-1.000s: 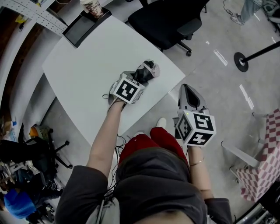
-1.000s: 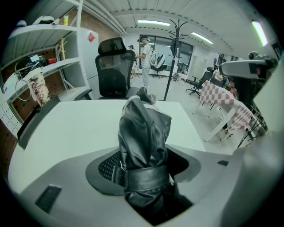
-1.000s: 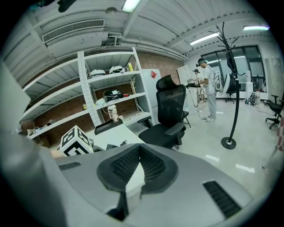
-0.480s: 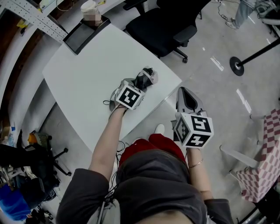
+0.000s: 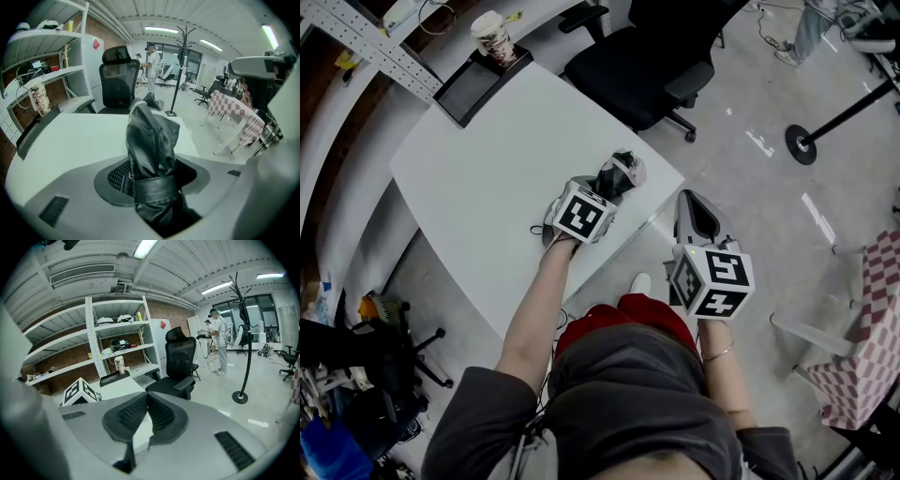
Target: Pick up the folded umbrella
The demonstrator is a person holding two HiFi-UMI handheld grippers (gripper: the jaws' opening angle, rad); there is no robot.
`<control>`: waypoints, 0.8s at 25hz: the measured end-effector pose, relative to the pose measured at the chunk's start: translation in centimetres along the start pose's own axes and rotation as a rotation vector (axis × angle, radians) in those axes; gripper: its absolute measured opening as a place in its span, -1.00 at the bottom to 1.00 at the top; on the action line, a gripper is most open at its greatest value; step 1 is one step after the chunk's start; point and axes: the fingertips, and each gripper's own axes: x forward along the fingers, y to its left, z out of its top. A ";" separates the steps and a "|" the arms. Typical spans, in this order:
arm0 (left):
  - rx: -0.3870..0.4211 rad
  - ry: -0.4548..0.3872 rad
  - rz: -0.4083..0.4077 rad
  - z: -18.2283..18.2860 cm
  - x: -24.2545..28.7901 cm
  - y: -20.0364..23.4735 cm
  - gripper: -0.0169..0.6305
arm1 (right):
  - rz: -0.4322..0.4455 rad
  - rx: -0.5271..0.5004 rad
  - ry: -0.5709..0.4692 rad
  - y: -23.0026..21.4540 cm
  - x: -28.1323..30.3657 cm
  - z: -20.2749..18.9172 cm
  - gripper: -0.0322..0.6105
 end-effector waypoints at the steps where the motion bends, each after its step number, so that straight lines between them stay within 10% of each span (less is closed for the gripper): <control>1: 0.002 -0.007 -0.003 0.2 -0.1 -0.2 -0.22 | -0.004 0.001 -0.003 -0.1 -0.1 0.0 -0.84; 20: 0.015 -0.175 -0.073 5.8 -1.8 -5.2 -0.22 | -0.082 0.014 -0.065 -1.7 -2.8 1.2 -0.84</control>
